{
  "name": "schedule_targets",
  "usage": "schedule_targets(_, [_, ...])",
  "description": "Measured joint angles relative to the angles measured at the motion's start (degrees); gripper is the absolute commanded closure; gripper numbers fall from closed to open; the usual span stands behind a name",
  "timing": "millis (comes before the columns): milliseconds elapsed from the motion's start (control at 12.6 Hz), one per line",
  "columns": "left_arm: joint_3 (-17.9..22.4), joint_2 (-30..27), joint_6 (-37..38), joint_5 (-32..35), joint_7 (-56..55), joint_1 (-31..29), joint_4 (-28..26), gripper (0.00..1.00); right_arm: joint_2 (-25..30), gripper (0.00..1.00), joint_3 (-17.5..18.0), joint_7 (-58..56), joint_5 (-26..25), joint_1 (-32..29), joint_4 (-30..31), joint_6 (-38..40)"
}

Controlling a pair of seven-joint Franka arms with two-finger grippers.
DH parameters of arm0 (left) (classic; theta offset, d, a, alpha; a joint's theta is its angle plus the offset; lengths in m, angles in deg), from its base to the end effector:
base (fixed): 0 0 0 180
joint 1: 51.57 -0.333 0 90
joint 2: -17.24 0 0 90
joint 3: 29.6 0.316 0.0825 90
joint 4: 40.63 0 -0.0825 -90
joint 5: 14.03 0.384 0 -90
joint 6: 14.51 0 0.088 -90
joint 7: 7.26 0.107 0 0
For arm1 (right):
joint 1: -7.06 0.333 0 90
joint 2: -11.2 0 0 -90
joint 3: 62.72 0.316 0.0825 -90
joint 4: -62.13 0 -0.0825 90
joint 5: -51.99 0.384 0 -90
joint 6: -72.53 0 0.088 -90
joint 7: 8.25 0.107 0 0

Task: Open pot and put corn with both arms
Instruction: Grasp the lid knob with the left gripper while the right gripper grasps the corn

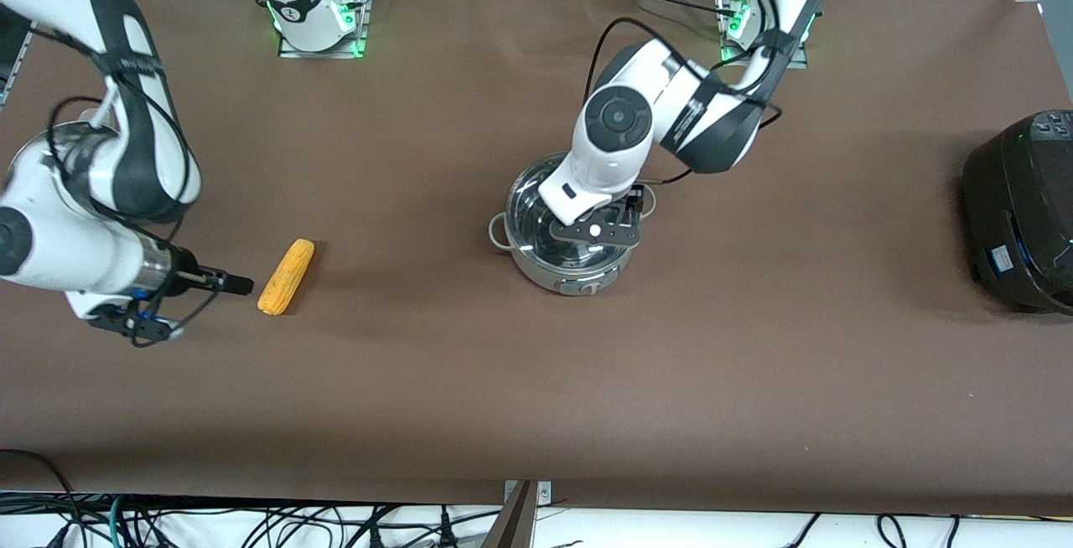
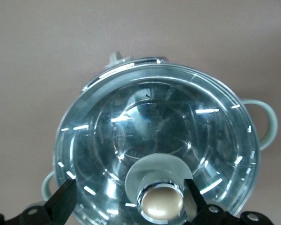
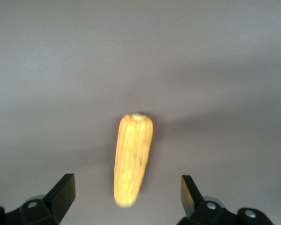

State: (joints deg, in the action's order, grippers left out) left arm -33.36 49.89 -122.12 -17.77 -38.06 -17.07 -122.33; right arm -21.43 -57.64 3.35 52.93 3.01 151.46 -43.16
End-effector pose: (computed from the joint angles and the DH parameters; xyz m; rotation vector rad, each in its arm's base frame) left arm 0.5505 -0.4302 0.3558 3.1151 -0.1536 -0.2359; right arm 0.6852 0.0050 0.3067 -3.0700 0.3138 0.1756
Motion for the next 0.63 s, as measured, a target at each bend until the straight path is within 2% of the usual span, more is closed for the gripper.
schedule_targets(238, [-0.1, 0.4, -0.1, 0.0, 0.0, 0.4, 0.5, 0.0, -3.6, 0.0, 0.2, 0.1, 0.3, 0.6, 1.0, -5.9])
schedule_targets(396, [-0.6, 0.7, 0.0, 0.0, 0.0, 0.6, 0.4, 0.0, -4.0, 0.0, 0.5, 0.2, 0.4, 0.9, 4.4, -12.2])
schedule_targets(475, [-0.7, 0.9, 0.0, 0.0, 0.0, 0.7, 0.4, 0.04, -4.1, 0.0, 0.5, 0.2, 0.4, 0.9, 6.6, -15.5])
schedule_targets(554, [-0.8, 1.1, 0.0, 0.0, 0.0, 0.9, 0.4, 0.17, -4.1, 0.0, 0.6, 0.2, 0.4, 1.1, 8.5, -18.2])
schedule_targets(634, [-0.9, 1.3, 0.0, 0.0, 0.0, 1.3, 0.4, 0.5, -4.3, 0.0, 0.7, 0.2, 0.4, 1.2, 9.9, -20.0])
